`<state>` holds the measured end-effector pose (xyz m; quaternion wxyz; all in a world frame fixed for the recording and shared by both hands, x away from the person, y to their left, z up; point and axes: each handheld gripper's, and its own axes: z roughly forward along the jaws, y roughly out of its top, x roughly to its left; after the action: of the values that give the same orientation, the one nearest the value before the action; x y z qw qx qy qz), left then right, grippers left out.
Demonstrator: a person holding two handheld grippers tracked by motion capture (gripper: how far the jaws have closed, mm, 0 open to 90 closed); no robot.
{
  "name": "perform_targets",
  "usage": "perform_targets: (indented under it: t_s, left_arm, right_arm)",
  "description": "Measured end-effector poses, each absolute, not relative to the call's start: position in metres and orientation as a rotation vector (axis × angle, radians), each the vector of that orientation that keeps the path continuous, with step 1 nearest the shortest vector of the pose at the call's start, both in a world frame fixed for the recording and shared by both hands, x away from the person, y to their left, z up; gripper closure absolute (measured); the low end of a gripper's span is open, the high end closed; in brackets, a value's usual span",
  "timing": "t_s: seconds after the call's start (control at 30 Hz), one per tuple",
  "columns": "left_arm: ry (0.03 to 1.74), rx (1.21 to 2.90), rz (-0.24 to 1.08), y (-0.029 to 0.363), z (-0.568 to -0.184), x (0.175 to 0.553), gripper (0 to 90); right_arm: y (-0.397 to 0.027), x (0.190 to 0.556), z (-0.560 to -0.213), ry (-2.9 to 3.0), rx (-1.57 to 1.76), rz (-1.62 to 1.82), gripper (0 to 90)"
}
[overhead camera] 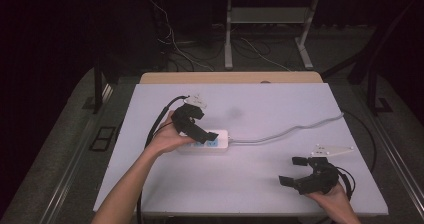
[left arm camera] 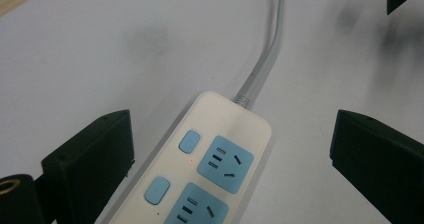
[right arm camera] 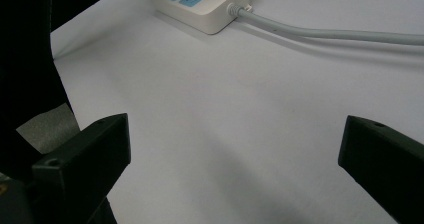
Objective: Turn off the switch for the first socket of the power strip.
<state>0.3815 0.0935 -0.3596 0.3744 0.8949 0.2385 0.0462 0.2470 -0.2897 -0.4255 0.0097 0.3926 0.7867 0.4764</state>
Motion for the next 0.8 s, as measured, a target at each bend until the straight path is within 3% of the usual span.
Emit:
perform_targets:
  t_s: [0.2,0.47,0.8]
  left_arm:
    - [0.620,2.299,0.104,0.093,-0.363,0.388,4.2]
    - [0.639,2.292,0.113,0.094,-0.370,0.396,15.8]
    - [0.651,2.262,0.123,0.093,-0.375,0.402,56.3]
  right_arm:
    - [-0.290,0.247,-0.426,2.459,1.224,1.488,0.2]
    - [-0.289,0.247,-0.427,2.467,1.222,1.491,0.2]
    - [-0.288,0.247,-0.428,2.486,1.216,1.492,0.2]
